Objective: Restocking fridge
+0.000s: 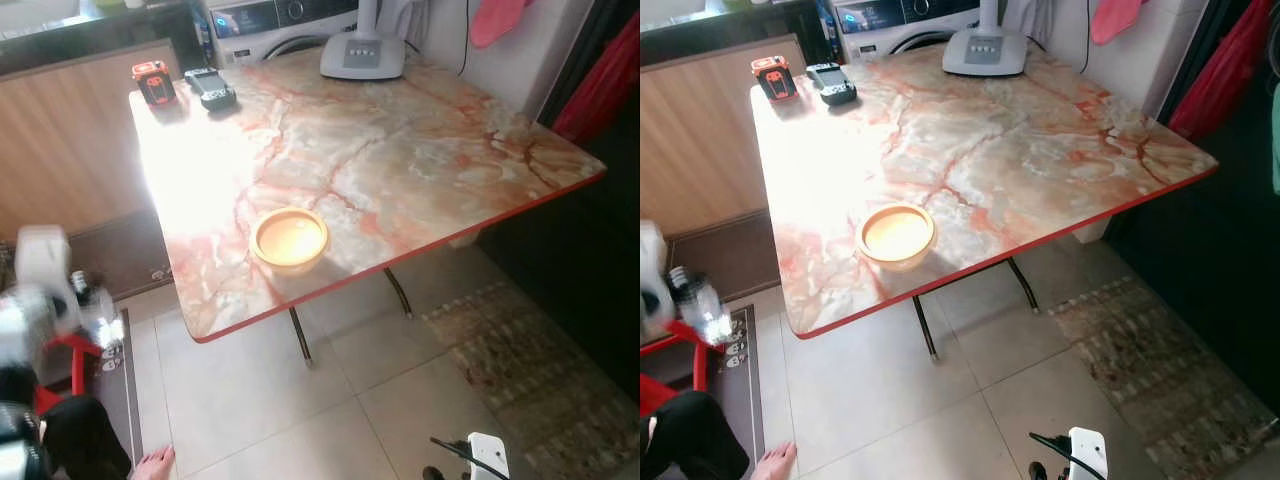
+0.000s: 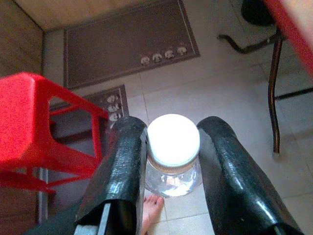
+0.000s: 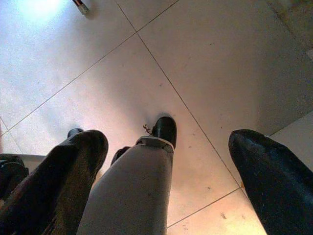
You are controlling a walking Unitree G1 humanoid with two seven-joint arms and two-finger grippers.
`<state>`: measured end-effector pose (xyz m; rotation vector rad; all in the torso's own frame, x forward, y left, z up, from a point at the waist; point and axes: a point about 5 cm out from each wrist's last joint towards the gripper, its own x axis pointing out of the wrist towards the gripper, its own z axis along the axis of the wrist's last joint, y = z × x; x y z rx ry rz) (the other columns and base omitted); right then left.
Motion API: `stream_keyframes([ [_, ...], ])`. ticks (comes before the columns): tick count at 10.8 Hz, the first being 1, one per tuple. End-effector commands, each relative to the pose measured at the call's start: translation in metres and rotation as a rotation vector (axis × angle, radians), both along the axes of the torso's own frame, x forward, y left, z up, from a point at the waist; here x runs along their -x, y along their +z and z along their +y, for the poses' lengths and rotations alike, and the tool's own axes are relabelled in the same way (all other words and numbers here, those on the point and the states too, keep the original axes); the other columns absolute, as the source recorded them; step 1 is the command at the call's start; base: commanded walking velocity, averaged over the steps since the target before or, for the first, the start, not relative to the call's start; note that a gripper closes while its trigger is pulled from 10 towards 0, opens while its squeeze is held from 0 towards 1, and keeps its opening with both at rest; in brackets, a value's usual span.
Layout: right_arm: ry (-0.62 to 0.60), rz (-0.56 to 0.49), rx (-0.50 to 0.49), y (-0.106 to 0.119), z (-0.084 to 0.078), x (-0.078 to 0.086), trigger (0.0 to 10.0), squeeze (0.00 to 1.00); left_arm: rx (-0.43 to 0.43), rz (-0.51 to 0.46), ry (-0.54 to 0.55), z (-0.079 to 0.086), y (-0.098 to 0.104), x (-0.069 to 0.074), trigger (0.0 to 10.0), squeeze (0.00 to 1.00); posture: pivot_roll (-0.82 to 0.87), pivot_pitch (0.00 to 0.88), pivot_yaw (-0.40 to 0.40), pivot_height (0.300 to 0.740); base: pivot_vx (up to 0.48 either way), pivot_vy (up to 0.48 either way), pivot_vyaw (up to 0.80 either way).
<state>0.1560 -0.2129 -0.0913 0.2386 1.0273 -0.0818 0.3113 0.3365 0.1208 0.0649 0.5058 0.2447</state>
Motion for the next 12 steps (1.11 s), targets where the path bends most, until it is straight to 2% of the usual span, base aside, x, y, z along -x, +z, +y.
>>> stream_keyframes([
  [1, 0.002, 0.021, -0.006, -0.003, 0.002, 0.005, 10.0, 0.00, 0.001, -0.028, 0.049, 0.004, -0.016, 0.007, 10.0, 0.00, 0.14, 0.078, 0.041, 0.740, 0.000, 0.000, 0.00],
  [2, 0.004, 0.023, -0.006, -0.003, 0.002, 0.005, 10.0, 0.00, -0.015, -0.017, 0.106, 0.004, -0.036, 0.015, 10.0, 0.00, 0.14, 0.078, 0.039, 0.740, 0.000, 0.000, 0.00],
  [3, 0.005, 0.023, -0.007, -0.003, 0.002, 0.005, 10.0, 0.00, -0.069, 0.007, 0.080, -0.004, -0.056, 0.022, 10.0, 0.00, 0.14, 0.079, 0.037, 0.740, 0.000, 0.000, 0.00],
  [4, 0.007, 0.022, -0.007, -0.003, 0.002, 0.005, 10.0, 0.00, -0.061, 0.039, 0.073, -0.017, -0.084, 0.034, 10.0, 0.00, 0.14, 0.077, 0.036, 0.740, 0.000, 0.000, 0.00],
  [6, 0.010, 0.021, -0.007, -0.003, 0.002, 0.005, 10.0, 0.00, -0.046, 0.138, 0.032, -0.042, -0.123, 0.055, 10.0, 0.00, 0.12, 0.074, 0.035, 0.740, 0.000, 0.000, 0.00],
  [7, 0.008, 0.019, -0.006, -0.003, 0.002, 0.006, 10.0, 0.00, -0.024, 0.221, -0.019, -0.062, -0.148, 0.074, 10.0, 0.00, 0.11, 0.070, 0.035, 0.740, 0.000, 0.000, 0.00],
  [8, 0.008, 0.019, -0.005, -0.003, 0.002, 0.006, 10.0, 0.00, 0.004, 0.258, -0.015, -0.069, -0.159, 0.085, 10.0, 0.00, 0.10, 0.064, 0.035, 0.740, 0.000, 0.000, 0.00],
  [9, 0.005, 0.017, -0.004, -0.003, 0.002, 0.007, 10.0, 0.00, -0.017, 0.303, -0.040, -0.077, -0.170, 0.098, 10.0, 0.00, 0.09, 0.055, 0.038, 0.740, 0.000, 0.000, 0.00],
  [10, 0.002, 0.016, 0.000, -0.003, 0.001, 0.007, 10.0, 0.00, -0.045, 0.304, -0.037, -0.079, -0.172, 0.101, 10.0, 0.00, 0.09, 0.043, 0.033, 0.740, 0.000, 0.000, 0.00],
  [12, -0.022, 0.008, 0.001, -0.003, 0.000, 0.008, 10.0, 0.00, -0.050, 0.268, -0.064, -0.087, -0.172, 0.098, 10.0, 0.00, 0.08, 0.013, 0.031, 0.740, 0.000, 0.000, 0.00],
])
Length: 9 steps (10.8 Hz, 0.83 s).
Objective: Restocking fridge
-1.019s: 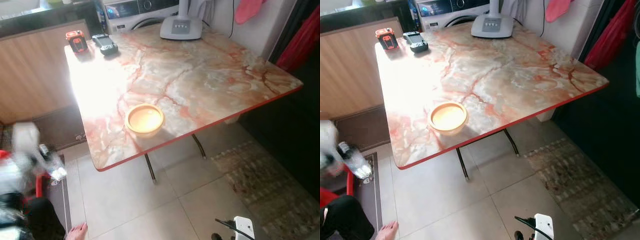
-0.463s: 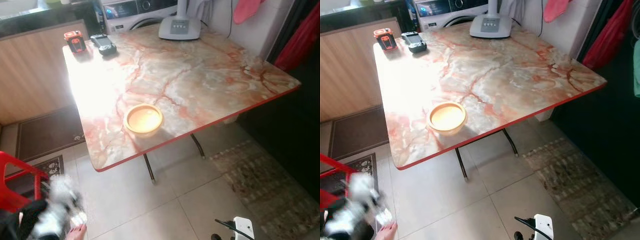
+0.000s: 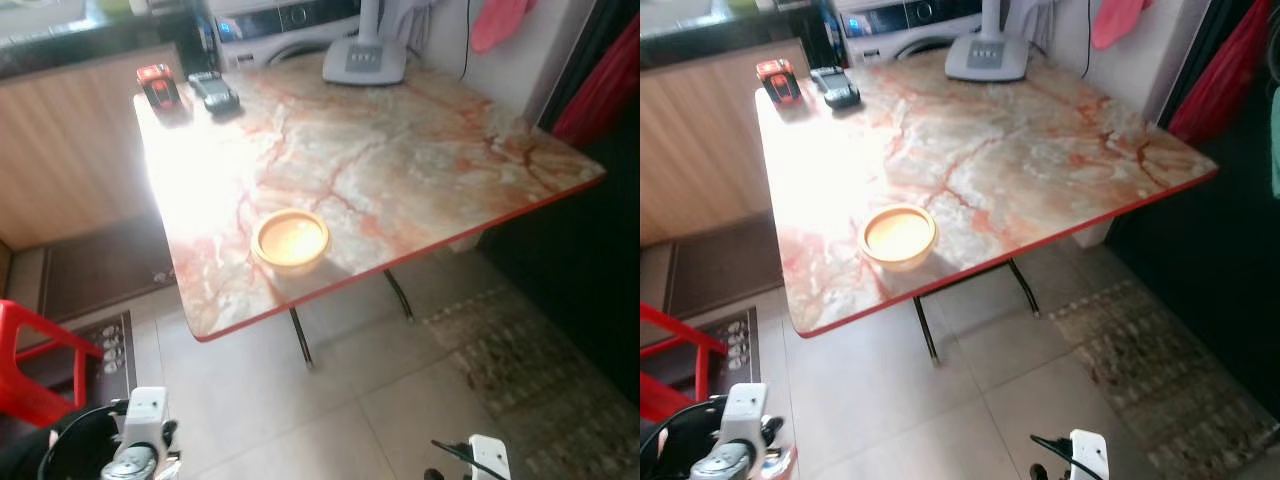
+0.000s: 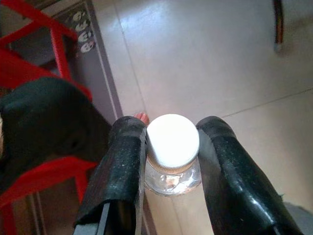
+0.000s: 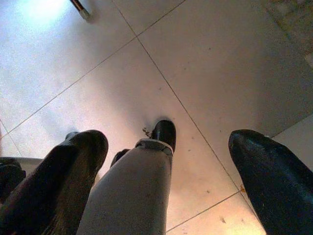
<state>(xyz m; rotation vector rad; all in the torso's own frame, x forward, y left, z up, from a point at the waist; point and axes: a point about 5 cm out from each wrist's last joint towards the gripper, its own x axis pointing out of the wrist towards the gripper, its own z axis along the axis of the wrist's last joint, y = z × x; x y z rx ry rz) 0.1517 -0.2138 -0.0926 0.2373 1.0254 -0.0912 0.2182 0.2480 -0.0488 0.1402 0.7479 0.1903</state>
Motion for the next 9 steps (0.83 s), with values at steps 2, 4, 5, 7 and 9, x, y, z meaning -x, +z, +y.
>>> stream_keyframes([
  [2, -0.014, 0.008, -0.003, -0.002, 0.001, 0.005, 10.0, 0.00, 0.003, 0.047, -0.011, -0.003, -0.006, 0.007, 10.0, 0.00, 0.07, 0.000, 0.033, 0.740, 0.000, 0.000, 0.00],
  [4, -0.022, 0.007, -0.002, -0.002, 0.001, 0.006, 10.0, 0.00, 0.038, 0.068, 0.043, -0.001, -0.010, 0.014, 10.0, 0.00, 0.08, 0.000, 0.031, 0.740, 0.000, 0.141, 0.00],
  [5, -0.018, 0.009, 0.000, -0.003, 0.002, 0.006, 10.0, 0.00, 0.046, 0.080, 0.039, -0.009, -0.014, 0.016, 10.0, 0.00, 0.08, 0.000, 0.032, 0.740, 0.000, 0.315, 0.00],
  [7, -0.020, 0.008, -0.001, -0.003, 0.002, 0.006, 10.0, 0.00, 0.044, 0.106, 0.048, -0.007, -0.017, 0.022, 10.0, 0.00, 0.08, 0.000, 0.032, 0.740, 0.000, 0.324, 0.00],
  [9, -0.019, 0.006, 0.001, -0.002, 0.001, 0.006, 10.0, 0.00, 0.046, 0.100, 0.053, -0.007, -0.017, 0.021, 10.0, 0.00, 0.09, 0.000, 0.027, 0.740, 0.000, 0.326, 0.00],
])
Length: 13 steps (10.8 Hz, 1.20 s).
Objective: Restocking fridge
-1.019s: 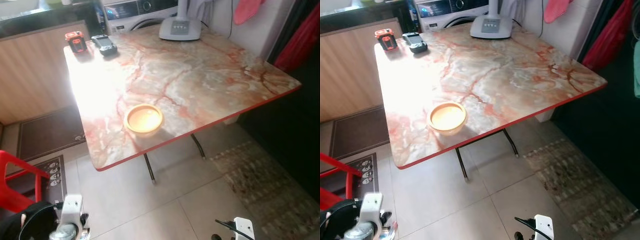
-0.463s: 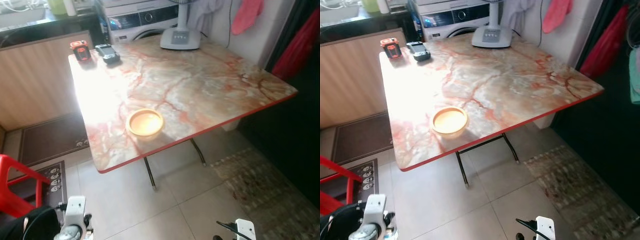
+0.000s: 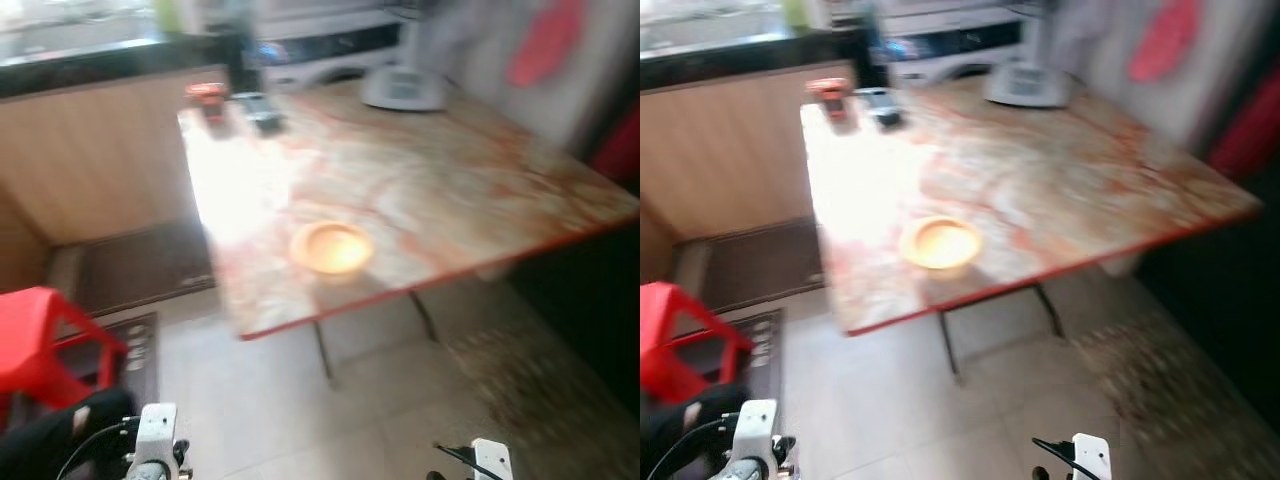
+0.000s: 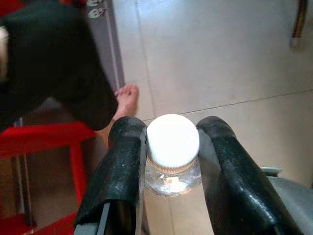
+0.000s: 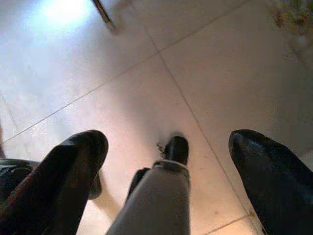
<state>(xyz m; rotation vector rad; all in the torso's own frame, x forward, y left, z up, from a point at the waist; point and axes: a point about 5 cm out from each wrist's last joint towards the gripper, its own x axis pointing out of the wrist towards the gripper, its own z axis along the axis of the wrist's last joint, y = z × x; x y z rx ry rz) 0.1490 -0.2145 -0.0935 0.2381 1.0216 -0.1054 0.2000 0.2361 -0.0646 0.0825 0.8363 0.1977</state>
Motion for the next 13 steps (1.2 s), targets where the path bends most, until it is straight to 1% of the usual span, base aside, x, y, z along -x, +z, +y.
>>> stream_keyframes([
  [1, -0.007, 0.008, -0.003, -0.0013, 0.0008, 0.0027, 10.0, 0.00, -0.011, 0.015, 0.022, 0.0040, -0.0006, 0.0024, 10.0, 0.00, 0.09, 0.000, 0.024, 0.740, 0.000, 0.326, 0.00],
  [6, -0.003, 0.013, 0.001, -0.0011, 0.0006, 0.0020, 10.0, 0.00, -0.008, 0.014, 0.037, 0.0027, -0.0012, 0.0027, 10.0, 0.00, 0.09, 0.002, 0.022, 0.740, 0.000, 0.322, 0.00],
  [9, -0.008, 0.016, 0.003, -0.0011, 0.0005, 0.0016, 10.0, 0.00, -0.012, 0.015, 0.047, 0.0032, -0.0019, 0.0044, 10.0, 0.00, 0.08, 0.011, 0.023, 0.740, 0.000, 0.000, 0.00],
  [13, 0.012, 0.036, 0.010, -0.0013, 0.0003, 0.0016, 10.0, 0.00, -0.002, 0.025, 0.060, 0.0031, -0.0048, 0.0101, 10.0, 0.00, 0.09, 0.021, 0.020, 0.740, 0.000, 0.000, -0.80],
])
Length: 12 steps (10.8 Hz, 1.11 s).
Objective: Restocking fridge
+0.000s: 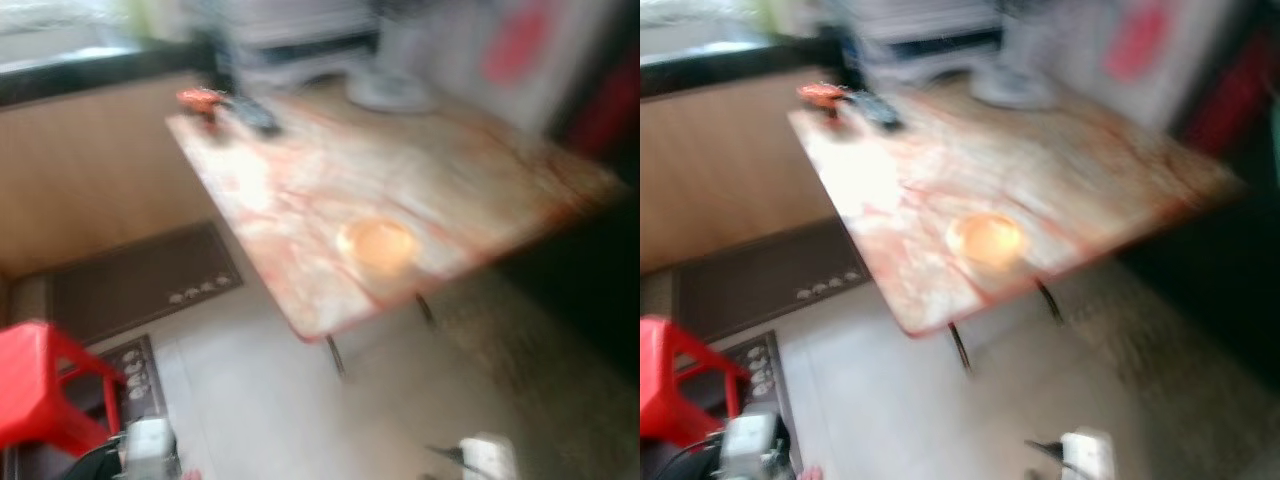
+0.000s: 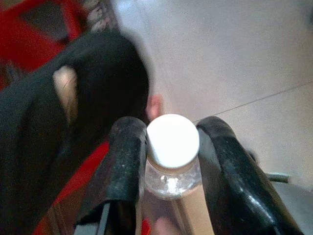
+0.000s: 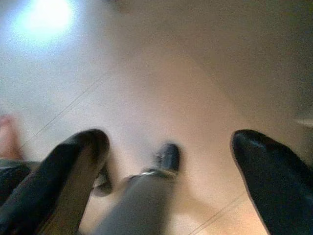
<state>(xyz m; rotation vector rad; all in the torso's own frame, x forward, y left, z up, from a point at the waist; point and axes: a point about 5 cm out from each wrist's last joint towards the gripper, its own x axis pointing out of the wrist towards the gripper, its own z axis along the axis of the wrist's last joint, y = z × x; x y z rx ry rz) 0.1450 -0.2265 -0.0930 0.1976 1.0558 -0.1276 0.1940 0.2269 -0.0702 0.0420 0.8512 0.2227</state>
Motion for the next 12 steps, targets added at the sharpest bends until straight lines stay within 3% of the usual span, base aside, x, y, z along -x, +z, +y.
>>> stream_keyframes([
  [1, 0.008, 0.000, -0.030, -0.0017, 0.0122, -0.0025, 10.0, 0.00, -0.027, 0.018, 0.022, 0.0126, 0.0001, 0.0056, 10.0, 0.00, 0.09, 0.027, 0.020, 0.740, 0.000, 0.000, -0.80],
  [12, 0.018, 0.007, -0.033, -0.0011, 0.0126, -0.0045, 10.0, 0.00, -0.006, 0.041, 0.004, 0.0105, -0.0021, 0.0081, 10.0, 0.00, 0.09, 0.046, 0.020, 0.740, 0.000, 0.000, -0.80],
])
